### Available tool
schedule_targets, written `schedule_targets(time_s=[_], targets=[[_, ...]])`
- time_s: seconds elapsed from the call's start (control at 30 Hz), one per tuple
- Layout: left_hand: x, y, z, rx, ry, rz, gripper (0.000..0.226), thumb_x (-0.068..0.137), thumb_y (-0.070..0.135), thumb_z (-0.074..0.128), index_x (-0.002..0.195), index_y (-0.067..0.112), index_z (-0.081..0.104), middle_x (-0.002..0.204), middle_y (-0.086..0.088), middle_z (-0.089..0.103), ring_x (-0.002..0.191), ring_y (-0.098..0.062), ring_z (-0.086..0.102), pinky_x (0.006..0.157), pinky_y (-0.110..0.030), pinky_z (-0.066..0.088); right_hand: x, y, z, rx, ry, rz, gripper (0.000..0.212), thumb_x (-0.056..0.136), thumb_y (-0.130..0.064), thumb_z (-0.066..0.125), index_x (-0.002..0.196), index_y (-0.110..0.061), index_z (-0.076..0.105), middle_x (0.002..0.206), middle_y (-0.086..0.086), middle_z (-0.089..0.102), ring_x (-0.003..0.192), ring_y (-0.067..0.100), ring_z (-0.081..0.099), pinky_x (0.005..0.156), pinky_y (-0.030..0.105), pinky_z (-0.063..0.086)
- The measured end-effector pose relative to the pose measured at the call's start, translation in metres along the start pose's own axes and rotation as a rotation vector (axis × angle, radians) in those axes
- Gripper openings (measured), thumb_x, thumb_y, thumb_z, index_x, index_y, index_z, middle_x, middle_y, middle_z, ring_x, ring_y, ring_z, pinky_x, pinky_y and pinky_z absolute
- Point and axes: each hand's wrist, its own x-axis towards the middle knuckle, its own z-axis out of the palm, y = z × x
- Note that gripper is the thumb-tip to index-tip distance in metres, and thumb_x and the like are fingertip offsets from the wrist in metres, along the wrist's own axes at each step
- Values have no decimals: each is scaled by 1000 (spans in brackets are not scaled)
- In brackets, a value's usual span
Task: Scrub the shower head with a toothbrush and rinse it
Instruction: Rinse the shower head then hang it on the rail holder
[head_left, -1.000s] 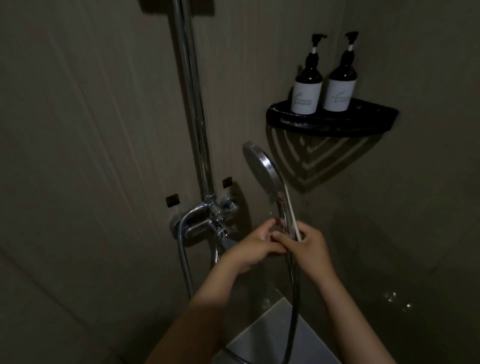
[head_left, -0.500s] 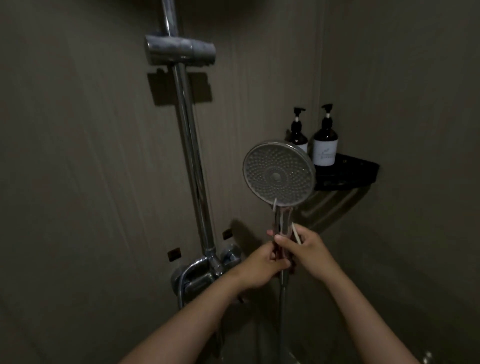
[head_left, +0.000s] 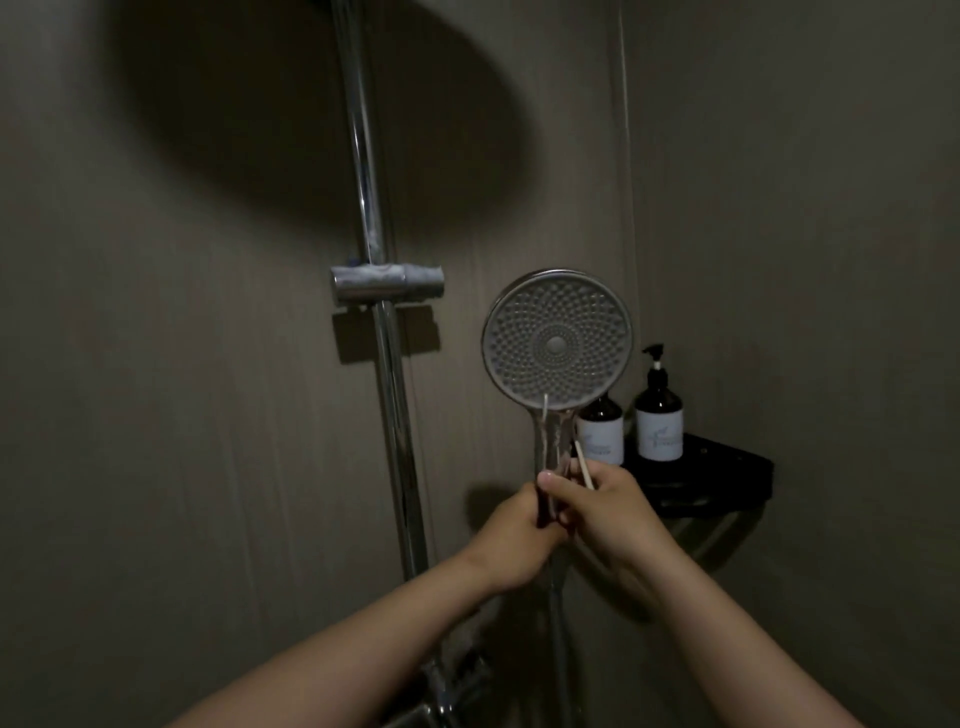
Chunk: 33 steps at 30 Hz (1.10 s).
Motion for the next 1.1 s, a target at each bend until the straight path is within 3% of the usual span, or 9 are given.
schedule_targets(time_s=[0.1,0.2,0.33,0.47,0.6,0.77,0.9,1.1], targets=[[11,21,-18,91,-22,-21,34,92,14,52,125,10,51,114,-16,65,106,-29,62,85,-35,50,14,-21,4,28,0,23,13,86,-16,67,73,-13,67,54,1,66,51,8,63,48,24,50],[22,42,-37,189,-79,-18,29,97,24,45,124,11,50,116,-18,63,106,-30,61,87,-36,50,28,-42,6,30,-10,33,19,86,-16,66,68,-11,63,45,-1,58,39,5,53,47,23,46],[38,68,-63,268,-111,-44,29,99,22,41,122,8,52,116,-21,61,108,-34,60,95,-44,50,49,-74,9,9,-56,36,22,86,-14,66,66,-9,61,42,-2,57,35,5,51,43,20,45],[54,93,-88,215,-88,-159,33,99,25,43,117,0,54,102,-17,56,95,-32,60,86,-47,54,71,-115,15,-78,-99,22,22,86,-14,66,66,-8,62,40,-1,57,32,5,50,37,15,41],[71,116,-115,181,-44,-161,32,96,28,48,120,7,55,117,-20,59,105,-33,62,86,-43,56,91,-159,18,-191,-149,9,15,86,-16,67,77,-4,64,39,-1,58,31,4,52,32,10,35],[91,145,-141,180,34,-112,23,96,21,50,109,3,57,94,-18,54,89,-32,59,90,-53,52,122,-206,26,-303,-156,-21,17,85,-17,69,75,-8,59,47,0,61,33,5,53,33,10,34],[106,167,-159,243,137,-86,30,95,15,50,117,-6,54,96,-21,54,104,-43,61,93,-55,50,149,-235,33,-366,-159,-47,22,85,-19,68,69,-10,56,33,-6,53,27,2,47,31,12,30],[123,199,-184,207,185,-93,27,93,5,51,119,-2,51,105,-20,56,100,-35,62,93,-49,51,175,-278,37,-447,-225,-14,24,89,-22,63,69,-11,56,35,-4,55,27,2,48,28,10,28]])
